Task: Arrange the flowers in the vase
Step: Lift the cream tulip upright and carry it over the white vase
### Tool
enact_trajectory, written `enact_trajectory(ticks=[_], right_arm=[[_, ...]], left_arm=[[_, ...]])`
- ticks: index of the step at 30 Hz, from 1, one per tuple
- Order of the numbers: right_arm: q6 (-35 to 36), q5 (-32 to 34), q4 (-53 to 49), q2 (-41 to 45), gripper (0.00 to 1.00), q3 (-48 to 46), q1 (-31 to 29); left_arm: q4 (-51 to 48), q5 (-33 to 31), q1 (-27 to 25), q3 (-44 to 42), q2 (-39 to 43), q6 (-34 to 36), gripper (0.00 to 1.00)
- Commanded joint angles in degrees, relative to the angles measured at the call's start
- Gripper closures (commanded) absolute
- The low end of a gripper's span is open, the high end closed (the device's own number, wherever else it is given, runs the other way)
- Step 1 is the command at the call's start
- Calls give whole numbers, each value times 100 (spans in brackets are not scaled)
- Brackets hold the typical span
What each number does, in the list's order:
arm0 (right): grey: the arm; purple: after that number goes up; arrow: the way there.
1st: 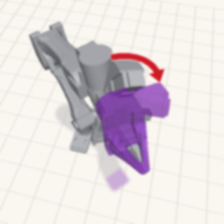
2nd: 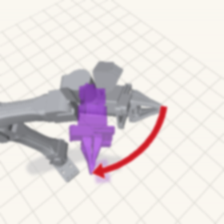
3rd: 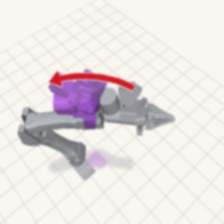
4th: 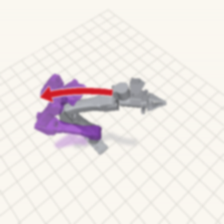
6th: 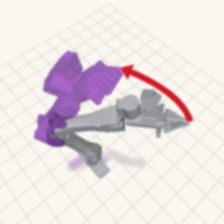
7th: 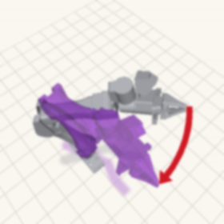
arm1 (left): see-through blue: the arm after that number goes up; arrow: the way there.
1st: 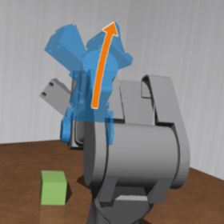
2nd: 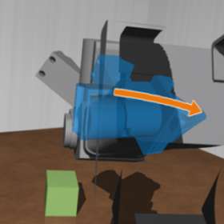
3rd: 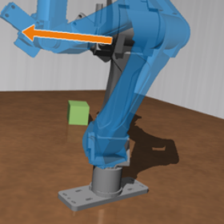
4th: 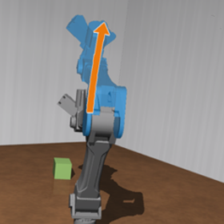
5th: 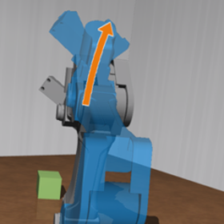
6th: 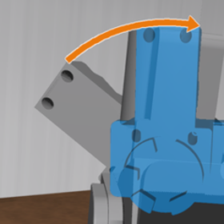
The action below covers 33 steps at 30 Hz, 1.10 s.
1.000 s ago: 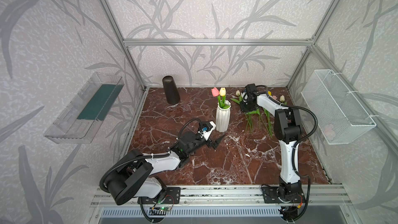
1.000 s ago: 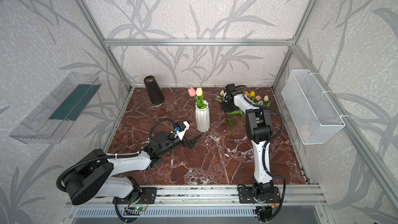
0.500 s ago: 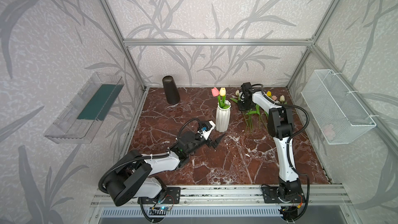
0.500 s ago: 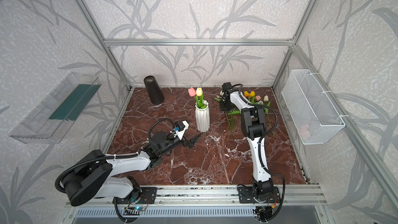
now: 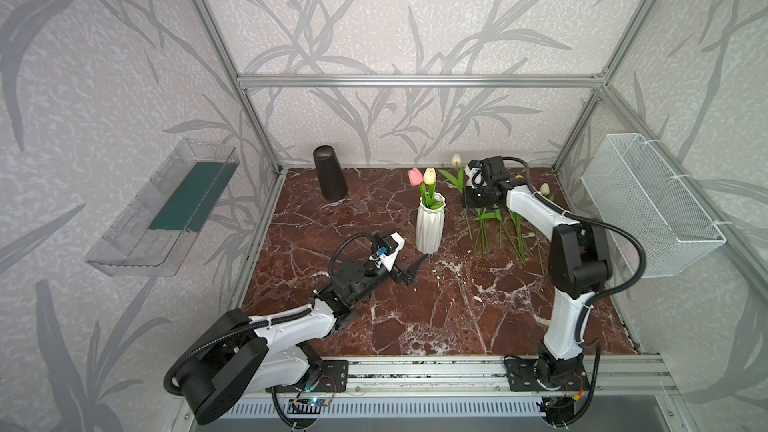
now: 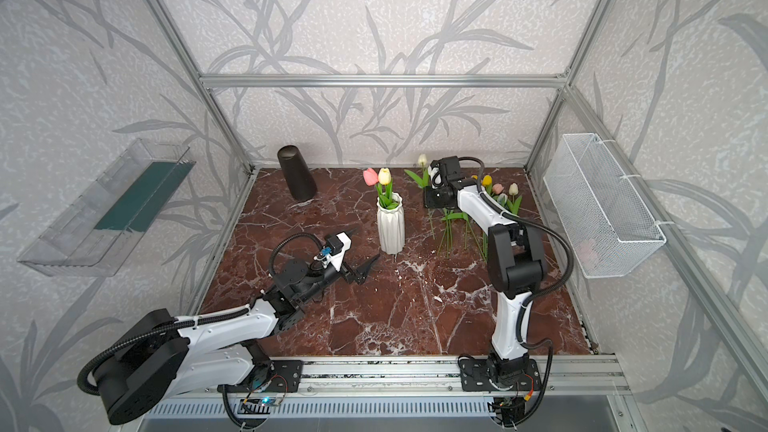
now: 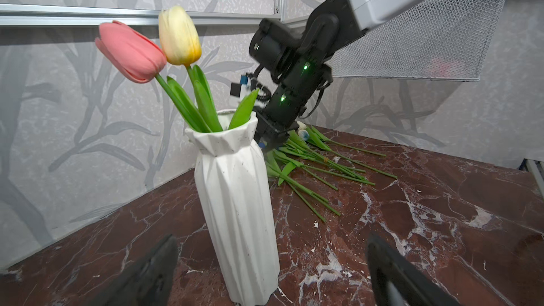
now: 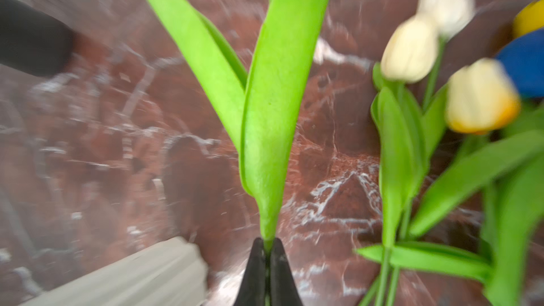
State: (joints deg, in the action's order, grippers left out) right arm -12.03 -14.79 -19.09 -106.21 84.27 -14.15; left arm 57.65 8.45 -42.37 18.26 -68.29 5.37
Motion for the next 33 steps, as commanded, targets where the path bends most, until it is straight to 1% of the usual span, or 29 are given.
enact_trajectory(ticks=[1,4,6,8,10,14,17,19,22,26,33], right_arm=[[-519,-295,1850,1297,100,-986,-35],[-817,-765,3654,2356,100,-2172,-35],[-951,-989,4528,2848,100,-2695,-42],[-1181,-1132,5430,3108,100,-3038,-43],[-1468,-1301,6030,3089,100,-3065,-44],[-2101,-1784,7225,2597,100,-2731,-44],[-2390,-1886,7624,2220,100,-2391,-69],[-2360,-1905,7616,2059,100,-2187,-136],[-2286,-1844,7606,1910,100,-2122,-228],[-2173,-1828,7684,1775,100,-2242,-314],[-2087,-1838,8080,1565,100,-2645,-390]], left_arm=[[123,-91,-17,-91,293,-79,1],[85,-266,-15,-156,460,-100,1],[141,-367,-16,-213,488,-35,1],[248,-439,-12,-242,459,63,1],[308,-502,-16,-195,413,139,1],[95,-348,-11,-36,418,164,2],[127,-240,-10,28,297,172,2],[247,-219,-17,42,217,116,1],[252,-189,-9,73,224,88,1],[28,-205,-12,129,308,129,1],[-42,-168,-9,188,231,210,2]])
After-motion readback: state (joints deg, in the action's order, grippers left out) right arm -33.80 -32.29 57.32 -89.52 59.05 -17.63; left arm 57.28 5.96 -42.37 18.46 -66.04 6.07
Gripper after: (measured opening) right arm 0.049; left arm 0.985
